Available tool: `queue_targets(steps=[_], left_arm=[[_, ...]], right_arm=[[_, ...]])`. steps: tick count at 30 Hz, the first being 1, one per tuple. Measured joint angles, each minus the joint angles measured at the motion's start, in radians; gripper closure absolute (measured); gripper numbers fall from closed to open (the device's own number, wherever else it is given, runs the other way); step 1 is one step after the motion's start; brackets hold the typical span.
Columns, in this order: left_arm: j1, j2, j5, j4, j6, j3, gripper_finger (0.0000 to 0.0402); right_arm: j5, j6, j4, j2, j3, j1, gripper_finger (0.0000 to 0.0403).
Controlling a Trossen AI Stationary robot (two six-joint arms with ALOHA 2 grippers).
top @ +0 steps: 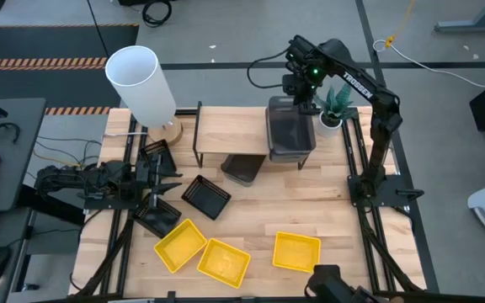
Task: Stack baskets on shelf by color
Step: Stack the bottom black bin on top of the black bin on the shelf, then stack the black bin on top of the black bin on the shelf
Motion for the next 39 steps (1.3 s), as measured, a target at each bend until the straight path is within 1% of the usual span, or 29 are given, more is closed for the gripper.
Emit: queue_targets(steps=[2,7,10,13,16,22,27,29,31,35,37,39], left_arm=[[0.0,0.0,0.0,0.0,0.0,0.0,0.0287],[0.0,0.0,0.0,0.0,0.0,0.0,0.0287],[0.0,0.0,0.0,0.0,-0.001,0.0,0.0287],[0.0,0.0,0.0,0.001,-0.001,0.0,0.0287],[0.0,0.0,0.0,0.001,0.0,0.0,0.0287],[0.0,0.0,0.0,0.001,0.0,0.0,0.0287],[0.0,0.0,0.0,0.001,-0.003,0.0,0.0287],[-0.002,0.0,0.0,0.003,-0.076,0.0,0.0287],[-0.002,0.0,-0.003,0.016,-0.236,0.0,0.0287],[0.0,0.0,-0.099,0.02,-0.555,0.0,0.0287],[-0.001,0.0,-0.128,0.033,-0.708,0.0,0.0287],[-0.001,0.0,-0.139,0.046,-0.819,0.0,0.0287]], right_arm=[[0.014,0.003,0.001,0.003,0.0,-0.001,0.0377],[0.108,0.04,0.002,0.0,0.0,-0.001,0.0316],[0.127,0.055,0.001,0.0,0.0,-0.015,0.0286],[0.14,0.056,0.001,0.0,0.0,-0.017,0.0267],[0.185,0.056,0.002,0.0,0.0,-0.019,0.026],[0.27,0.055,0.035,0.0,0.0,-0.028,0.026],[0.236,0.058,0.034,-0.003,0.005,-0.027,0.026],[0.235,0.075,0.03,-0.005,0.024,-0.018,0.026],[0.236,0.107,0.029,-0.005,0.058,-0.008,0.026],[0.242,0.18,0.029,-0.005,0.163,0.023,0.026],[0.242,0.253,0.031,-0.006,0.23,0.046,0.026],[0.234,0.358,0.046,-0.014,0.272,0.071,0.026]])
